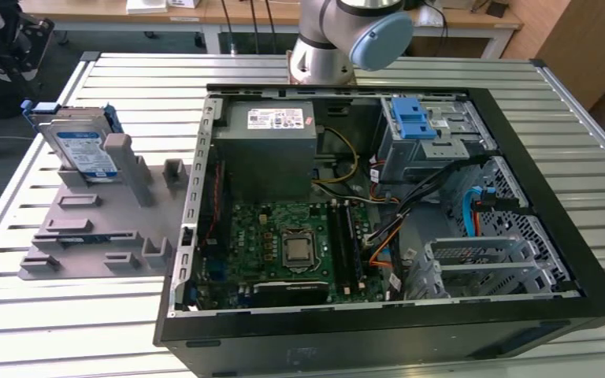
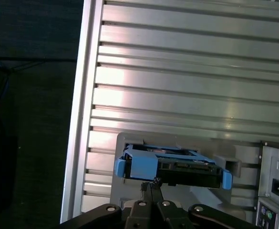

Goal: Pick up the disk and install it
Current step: 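Pick up the disk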

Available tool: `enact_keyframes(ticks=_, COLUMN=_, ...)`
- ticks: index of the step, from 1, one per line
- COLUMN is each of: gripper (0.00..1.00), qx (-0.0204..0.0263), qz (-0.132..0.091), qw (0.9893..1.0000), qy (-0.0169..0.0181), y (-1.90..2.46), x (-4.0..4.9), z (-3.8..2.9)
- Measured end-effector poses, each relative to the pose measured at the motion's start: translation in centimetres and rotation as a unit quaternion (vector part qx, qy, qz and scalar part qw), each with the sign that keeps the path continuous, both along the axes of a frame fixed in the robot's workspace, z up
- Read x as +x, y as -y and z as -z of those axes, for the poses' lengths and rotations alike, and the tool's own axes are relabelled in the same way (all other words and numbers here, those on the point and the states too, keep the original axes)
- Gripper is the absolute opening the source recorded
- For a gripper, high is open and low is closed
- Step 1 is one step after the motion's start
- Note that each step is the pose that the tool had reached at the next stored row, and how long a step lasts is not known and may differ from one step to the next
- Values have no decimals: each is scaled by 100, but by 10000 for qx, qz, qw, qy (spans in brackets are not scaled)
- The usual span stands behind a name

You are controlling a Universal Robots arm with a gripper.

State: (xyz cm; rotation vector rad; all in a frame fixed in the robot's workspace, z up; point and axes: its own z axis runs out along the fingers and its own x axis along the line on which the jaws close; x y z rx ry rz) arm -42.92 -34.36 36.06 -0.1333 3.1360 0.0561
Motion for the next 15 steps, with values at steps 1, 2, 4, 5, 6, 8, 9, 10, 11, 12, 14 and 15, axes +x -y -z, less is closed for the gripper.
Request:
enact_keyframes(ticks=1, gripper=11, qx=0, qz=-41, qw=10000, qy=0, y=0, x=0, z=0)
enact_keyframes(ticks=2, gripper=11, qx=0, qz=-92, qw=10000, qy=0, y=0, x=0, z=0)
enact_keyframes(ticks=4, gripper=11, qx=0, qz=-208, qw=9998, qy=0, y=0, x=0, z=0)
enact_keyframes(ticks=5, gripper=11, qx=0, qz=-263, qw=9997, qy=0, y=0, x=0, z=0)
enact_keyframes(ticks=6, gripper=11, qx=0, qz=-321, qw=9995, qy=0, y=0, x=0, z=0)
enact_keyframes(ticks=8, gripper=11, qx=0, qz=-427, qw=9991, qy=0, y=0, x=0, z=0)
enact_keyframes(ticks=9, gripper=11, qx=0, qz=-476, qw=9989, qy=0, y=0, x=0, z=0)
enact_keyframes(ticks=10, gripper=11, qx=0, qz=-525, qw=9986, qy=0, y=0, x=0, z=0)
enact_keyframes(ticks=11, gripper=11, qx=0, qz=-578, qw=9983, qy=0, y=0, x=0, z=0)
enact_keyframes(ticks=12, gripper=11, qx=0, qz=-629, qw=9980, qy=0, y=0, x=0, z=0)
enact_keyframes(ticks=14, gripper=11, qx=0, qz=-732, qw=9973, qy=0, y=0, x=0, z=0)
enact_keyframes(ticks=15, gripper=11, qx=0, qz=-784, qw=9969, qy=0, y=0, x=0, z=0)
